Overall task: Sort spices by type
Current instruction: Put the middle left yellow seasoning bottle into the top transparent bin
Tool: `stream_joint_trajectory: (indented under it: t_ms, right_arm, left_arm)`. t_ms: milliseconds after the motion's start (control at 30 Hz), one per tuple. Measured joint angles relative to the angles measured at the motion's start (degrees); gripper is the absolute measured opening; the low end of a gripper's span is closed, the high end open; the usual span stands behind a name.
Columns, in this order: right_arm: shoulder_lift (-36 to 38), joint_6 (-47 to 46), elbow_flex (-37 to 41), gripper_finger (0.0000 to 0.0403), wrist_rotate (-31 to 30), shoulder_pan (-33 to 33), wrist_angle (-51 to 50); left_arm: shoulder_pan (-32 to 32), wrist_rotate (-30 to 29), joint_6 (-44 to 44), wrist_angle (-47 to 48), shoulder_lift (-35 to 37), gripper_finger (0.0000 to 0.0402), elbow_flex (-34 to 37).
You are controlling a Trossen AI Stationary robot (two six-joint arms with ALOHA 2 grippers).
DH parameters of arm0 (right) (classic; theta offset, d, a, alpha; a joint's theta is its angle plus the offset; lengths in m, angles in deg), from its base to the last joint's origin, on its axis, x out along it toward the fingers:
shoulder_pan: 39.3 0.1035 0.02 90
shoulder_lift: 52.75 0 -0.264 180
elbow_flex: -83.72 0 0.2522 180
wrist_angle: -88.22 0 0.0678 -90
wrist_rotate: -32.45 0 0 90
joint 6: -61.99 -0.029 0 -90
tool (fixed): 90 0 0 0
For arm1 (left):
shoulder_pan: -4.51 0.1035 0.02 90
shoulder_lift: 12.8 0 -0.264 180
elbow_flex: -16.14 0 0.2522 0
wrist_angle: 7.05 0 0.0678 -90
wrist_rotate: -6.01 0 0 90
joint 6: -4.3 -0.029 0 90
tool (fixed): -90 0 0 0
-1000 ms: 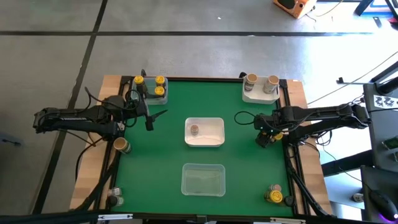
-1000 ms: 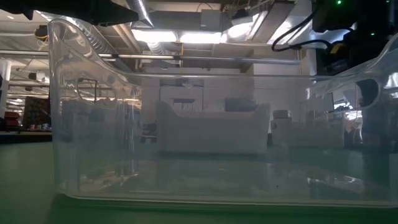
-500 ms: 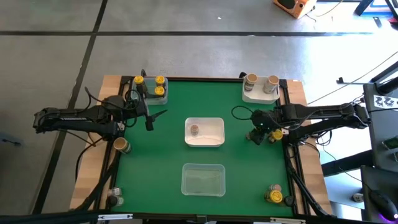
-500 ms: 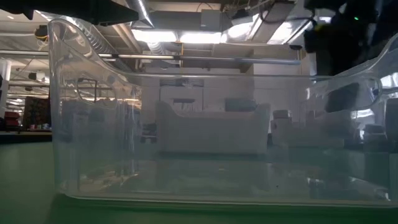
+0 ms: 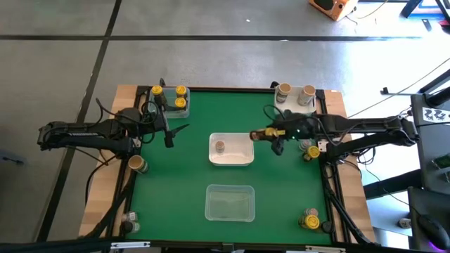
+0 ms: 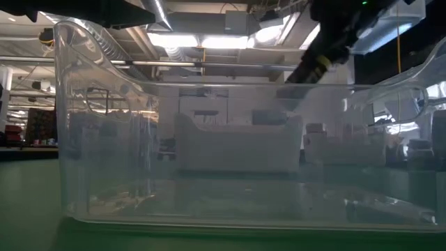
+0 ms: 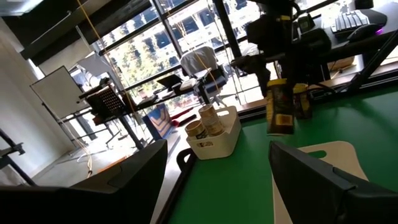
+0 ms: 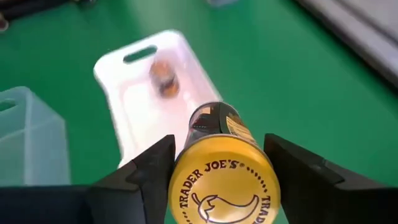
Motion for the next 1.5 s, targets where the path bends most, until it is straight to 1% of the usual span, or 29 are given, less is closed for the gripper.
stream_joint_trajectory:
  t_ms: [267,433,533,767,933,1067,1200,1433,1500]
  right_arm:
    - [-6.64,9.61,-0.17,0.023,0.72,-6.45,11.68]
    - [-14.08,13.4,-5.61,0.0231,1.15,-9.25,12.2]
    - [-19.19,15.39,-11.14,0.0231,1.42,-10.61,10.19]
    - [-31.29,16.46,-26.34,0.0231,2.7,-13.72,-0.06]
    - [-39.21,17.58,-35.94,0.0231,5.69,-15.36,-3.88]
    - [-44.84,17.61,-41.83,0.0232,8.24,-16.29,-6.61]
    - [-49.31,18.46,-45.23,0.0232,9.35,-16.89,-9.2]
    - [-54.25,18.66,-45.83,0.0232,11.34,-17.15,-9.7]
    - [-55.09,18.87,-45.83,0.0232,13.14,-17.15,-9.77]
  left_arm:
    - [-0.02,0.0,-0.08,-0.07,0.0,0.0279,0.0]
    - [-0.01,0.0,-0.1,-0.07,0.0,0.0279,0.0]
    - [0.0,0.0,-0.06,-0.07,0.0,0.0279,0.0]
    - [-0.02,0.0,-0.03,0.39,-0.02,0.0279,0.0]
    - [-0.02,0.0,-0.01,0.49,-0.02,0.0279,0.0]
    - [-0.02,0.0,0.01,0.81,-0.02,0.0279,0.0]
    - [-0.02,0.0,0.01,0.86,-0.11,0.0279,0.0]
    - [0.0,0.0,0.01,0.83,-0.28,0.0279,0.0]
    - [-0.01,0.0,0.01,0.83,-0.28,0.0279,0.0]
